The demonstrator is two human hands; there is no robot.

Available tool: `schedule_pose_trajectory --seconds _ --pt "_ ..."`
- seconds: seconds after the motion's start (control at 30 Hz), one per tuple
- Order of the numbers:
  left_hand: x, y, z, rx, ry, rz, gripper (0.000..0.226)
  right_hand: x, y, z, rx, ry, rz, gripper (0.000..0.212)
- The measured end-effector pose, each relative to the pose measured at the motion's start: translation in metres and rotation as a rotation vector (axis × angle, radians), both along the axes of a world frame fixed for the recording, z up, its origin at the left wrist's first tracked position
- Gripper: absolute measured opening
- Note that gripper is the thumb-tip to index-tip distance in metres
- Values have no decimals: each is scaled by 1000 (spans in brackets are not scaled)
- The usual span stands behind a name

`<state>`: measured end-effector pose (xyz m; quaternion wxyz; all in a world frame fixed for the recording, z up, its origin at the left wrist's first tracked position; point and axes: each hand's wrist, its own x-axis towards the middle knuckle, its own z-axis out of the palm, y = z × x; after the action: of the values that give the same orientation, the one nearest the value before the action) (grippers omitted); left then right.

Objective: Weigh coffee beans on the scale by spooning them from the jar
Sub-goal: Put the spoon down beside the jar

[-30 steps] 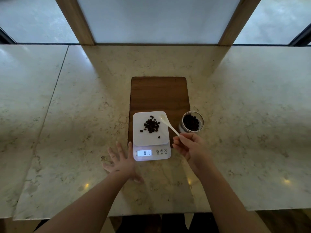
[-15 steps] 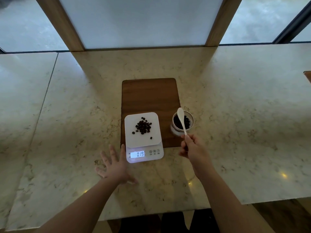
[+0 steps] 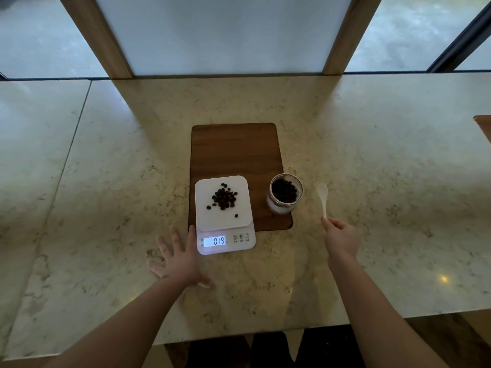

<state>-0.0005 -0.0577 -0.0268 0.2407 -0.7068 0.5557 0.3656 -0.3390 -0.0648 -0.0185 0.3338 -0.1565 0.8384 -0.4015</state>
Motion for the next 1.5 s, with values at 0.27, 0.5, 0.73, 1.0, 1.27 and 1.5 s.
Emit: schedule_pose_trajectory --seconds 0.27,0.5,0.73,1.0,1.27,1.5 --pt "-1 -1 -2 14 -13 8 166 -8 -15 -17 98 138 242 20" --pt "-2 -3 -2 27 -19 16 166 -12 -21 -19 131 177 274 11" --pt "-1 0 -2 6 0 18 165 -2 -20 -22 166 189 279 13" --pt "-1 0 -1 -14 6 15 164 1 -22 -29 191 229 266 12" --pt "-1 0 -4 -33 -10 14 162 2 -22 -30 187 238 244 10" --pt "-1 1 -9 -63 -2 22 163 39 -5 -18 115 388 324 7"
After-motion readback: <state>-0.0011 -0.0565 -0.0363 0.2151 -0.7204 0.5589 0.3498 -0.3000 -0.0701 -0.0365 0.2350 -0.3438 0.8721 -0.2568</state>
